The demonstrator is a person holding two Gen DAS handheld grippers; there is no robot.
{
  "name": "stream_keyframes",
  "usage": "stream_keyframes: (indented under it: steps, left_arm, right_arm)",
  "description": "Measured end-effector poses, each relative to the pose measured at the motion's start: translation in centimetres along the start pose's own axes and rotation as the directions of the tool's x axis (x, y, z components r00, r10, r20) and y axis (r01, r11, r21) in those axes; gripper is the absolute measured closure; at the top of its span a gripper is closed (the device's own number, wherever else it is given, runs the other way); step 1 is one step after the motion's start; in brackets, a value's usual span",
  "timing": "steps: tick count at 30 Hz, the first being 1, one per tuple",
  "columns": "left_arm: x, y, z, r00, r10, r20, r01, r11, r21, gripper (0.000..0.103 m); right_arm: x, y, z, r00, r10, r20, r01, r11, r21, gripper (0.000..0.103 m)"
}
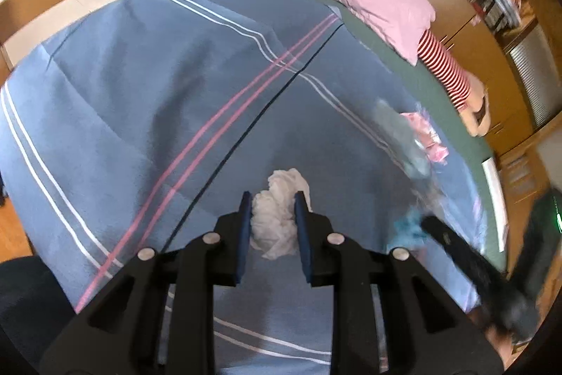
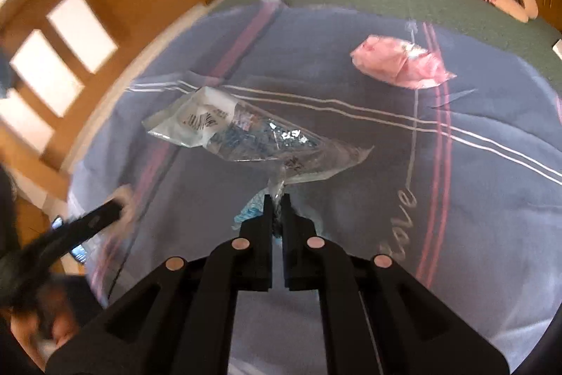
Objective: Collect trash
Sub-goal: 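Grasp the blue rope with the right gripper and lift it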
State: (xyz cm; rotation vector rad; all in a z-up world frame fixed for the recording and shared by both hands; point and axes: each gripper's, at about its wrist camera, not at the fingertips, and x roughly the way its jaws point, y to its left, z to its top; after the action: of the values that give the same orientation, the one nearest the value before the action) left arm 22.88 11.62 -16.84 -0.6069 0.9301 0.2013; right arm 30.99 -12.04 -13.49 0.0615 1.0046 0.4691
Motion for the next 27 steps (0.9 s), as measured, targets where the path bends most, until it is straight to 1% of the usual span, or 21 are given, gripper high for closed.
stream_keyframes:
  steps: [2, 3, 5, 6, 7, 8, 9, 11, 12, 13, 14, 15, 16, 17, 18, 19, 21, 22, 23, 25, 27]
  left_arm:
    - [0.0, -0.3, 0.1, 1.000, -0.029, 0.000, 0.029, 1.000, 0.005, 0.078]
    - [0.1, -0.6, 0.0, 0.997, -0.073, -0.011, 0.073, 0.997, 0.011, 0.078]
    - [0.5, -1.3, -0.3, 0.986, -0.161, -0.054, 0.162, 0.986, 0.031, 0.078]
    - [0.9, -1.9, -0.6, 0.968, -0.229, -0.101, 0.234, 0.971, 0.039, 0.078]
    - [1.2, -2.2, -0.8, 0.952, -0.275, -0.134, 0.282, 0.959, 0.038, 0.078]
    - [1.7, -2.7, -1.1, 0.923, -0.338, -0.185, 0.349, 0.936, 0.032, 0.078]
    - [2.5, -3.2, -1.6, 0.876, -0.409, -0.256, 0.426, 0.905, 0.013, 0.078]
    - [3.7, -3.9, -2.3, 0.813, -0.467, -0.347, 0.491, 0.871, -0.023, 0.078]
    - [4.1, -4.0, -2.7, 0.795, -0.474, -0.378, 0.501, 0.865, -0.030, 0.078]
    - [4.3, -4.3, -3.0, 0.791, -0.466, -0.397, 0.498, 0.867, -0.026, 0.078]
    - [4.3, -4.4, -3.1, 0.797, -0.453, -0.399, 0.489, 0.872, -0.013, 0.078]
    - [4.3, -4.4, -3.1, 0.806, -0.441, -0.394, 0.480, 0.877, -0.001, 0.078]
    - [4.2, -4.4, -3.1, 0.819, -0.426, -0.384, 0.466, 0.885, 0.013, 0.078]
    - [4.1, -4.4, -3.1, 0.834, -0.405, -0.374, 0.447, 0.894, 0.028, 0.078]
    - [3.9, -4.4, -3.2, 0.845, -0.389, -0.368, 0.433, 0.901, 0.042, 0.078]
    - [3.8, -4.7, -3.3, 0.862, -0.357, -0.360, 0.407, 0.910, 0.073, 0.078]
    - [3.4, -5.4, -3.8, 0.887, -0.306, -0.345, 0.367, 0.922, 0.127, 0.078]
    - [3.1, -5.9, -4.1, 0.910, -0.261, -0.322, 0.328, 0.928, 0.176, 0.078]
    - [2.8, -6.0, -3.9, 0.922, -0.238, -0.306, 0.308, 0.930, 0.203, 0.078]
    - [2.0, -6.2, -3.9, 0.947, -0.190, -0.258, 0.259, 0.928, 0.268, 0.078]
    - [1.4, -6.2, -3.7, 0.966, -0.154, -0.208, 0.217, 0.920, 0.327, 0.078]
  right_arm:
    - [-2.3, -0.2, -0.8, 0.999, -0.001, 0.045, 0.001, 1.000, 0.009, 0.098]
    - [-3.7, -0.1, -1.5, 0.997, -0.021, 0.079, 0.020, 1.000, 0.012, 0.098]
    - [-5.7, -0.1, -2.6, 0.986, -0.104, 0.127, 0.105, 0.994, 0.002, 0.098]
    - [-6.4, -0.3, -3.3, 0.978, -0.160, 0.133, 0.162, 0.987, 0.000, 0.098]
    - [-6.5, -0.6, -3.9, 0.974, -0.197, 0.114, 0.198, 0.980, 0.004, 0.098]
    - [-6.3, -1.0, -4.5, 0.973, -0.215, 0.088, 0.215, 0.977, 0.011, 0.098]
    - [-5.9, -1.5, -5.2, 0.972, -0.231, 0.052, 0.230, 0.973, 0.023, 0.098]
    - [-5.1, -2.6, -6.5, 0.965, -0.261, 0.004, 0.261, 0.965, 0.038, 0.098]
    - [-5.1, -3.0, -6.8, 0.963, -0.271, 0.002, 0.271, 0.961, 0.051, 0.097]
    - [-5.5, -3.6, -7.4, 0.960, -0.281, 0.009, 0.279, 0.957, 0.084, 0.092]
    - [-6.2, -4.3, -7.8, 0.961, -0.275, 0.031, 0.268, 0.953, 0.138, 0.077]
    - [-6.5, -4.8, -8.1, 0.962, -0.268, 0.046, 0.256, 0.951, 0.172, 0.067]
    - [-6.8, -5.2, -8.5, 0.963, -0.261, 0.064, 0.243, 0.948, 0.207, 0.051]
    - [-6.9, -5.3, -9.1, 0.963, -0.261, 0.069, 0.240, 0.945, 0.223, 0.050]
    - [-6.6, -5.4, -9.5, 0.961, -0.273, 0.045, 0.257, 0.941, 0.221, 0.050]
    - [-6.5, -5.5, -9.8, 0.959, -0.281, 0.033, 0.268, 0.939, 0.218, 0.050]
    - [-6.0, -5.4, -10.3, 0.960, -0.278, 0.025, 0.267, 0.939, 0.216, 0.050]
    - [-5.6, -5.5, -10.3, 0.961, -0.277, 0.013, 0.267, 0.939, 0.216, 0.050]
    - [-5.1, -5.5, -10.2, 0.958, -0.286, 0.001, 0.279, 0.936, 0.216, 0.050]
    - [-3.6, -5.9, -9.8, 0.945, -0.326, -0.025, 0.325, 0.924, 0.203, 0.050]
    - [-2.2, -6.2, -9.8, 0.923, -0.381, -0.050, 0.384, 0.906, 0.177, 0.050]
